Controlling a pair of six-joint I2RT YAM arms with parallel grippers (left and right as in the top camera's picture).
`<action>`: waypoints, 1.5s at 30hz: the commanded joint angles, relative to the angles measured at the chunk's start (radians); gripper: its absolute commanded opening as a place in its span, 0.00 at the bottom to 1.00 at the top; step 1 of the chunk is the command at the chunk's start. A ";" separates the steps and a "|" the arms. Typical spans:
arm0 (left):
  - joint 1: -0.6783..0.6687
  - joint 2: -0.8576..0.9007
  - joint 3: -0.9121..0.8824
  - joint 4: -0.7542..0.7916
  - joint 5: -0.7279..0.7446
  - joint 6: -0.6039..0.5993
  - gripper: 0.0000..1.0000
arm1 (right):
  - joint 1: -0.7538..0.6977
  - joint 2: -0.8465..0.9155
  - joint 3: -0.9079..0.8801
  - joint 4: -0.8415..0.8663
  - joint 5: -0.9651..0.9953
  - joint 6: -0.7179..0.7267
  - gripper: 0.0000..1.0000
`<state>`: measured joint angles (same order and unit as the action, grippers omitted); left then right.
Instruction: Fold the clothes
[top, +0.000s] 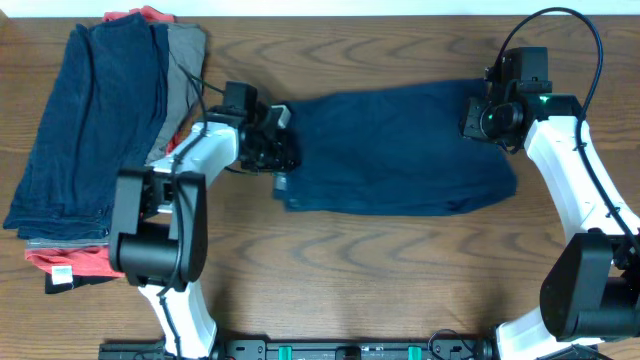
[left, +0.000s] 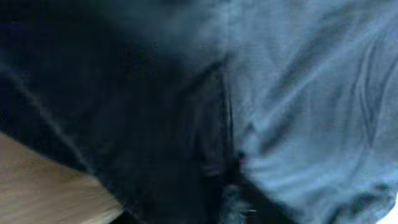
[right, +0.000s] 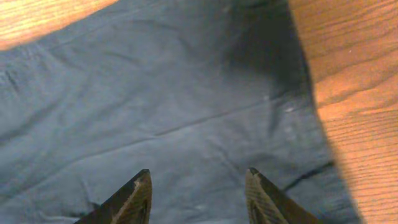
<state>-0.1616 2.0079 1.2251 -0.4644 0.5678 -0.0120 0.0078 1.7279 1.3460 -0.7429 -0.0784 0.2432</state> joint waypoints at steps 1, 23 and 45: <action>0.000 0.029 -0.021 -0.004 0.013 -0.057 0.06 | 0.009 -0.008 0.000 0.003 -0.005 -0.013 0.44; 0.094 -0.215 0.036 -0.314 -0.121 -0.072 0.06 | 0.076 0.203 -0.002 0.195 -0.204 -0.013 0.01; 0.145 -0.319 0.186 -0.441 -0.301 0.020 0.06 | 0.103 0.371 -0.002 0.242 -0.256 -0.020 0.01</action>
<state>-0.0216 1.7145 1.3602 -0.8997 0.2832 -0.0200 0.0959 2.0754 1.3457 -0.5072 -0.3210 0.2295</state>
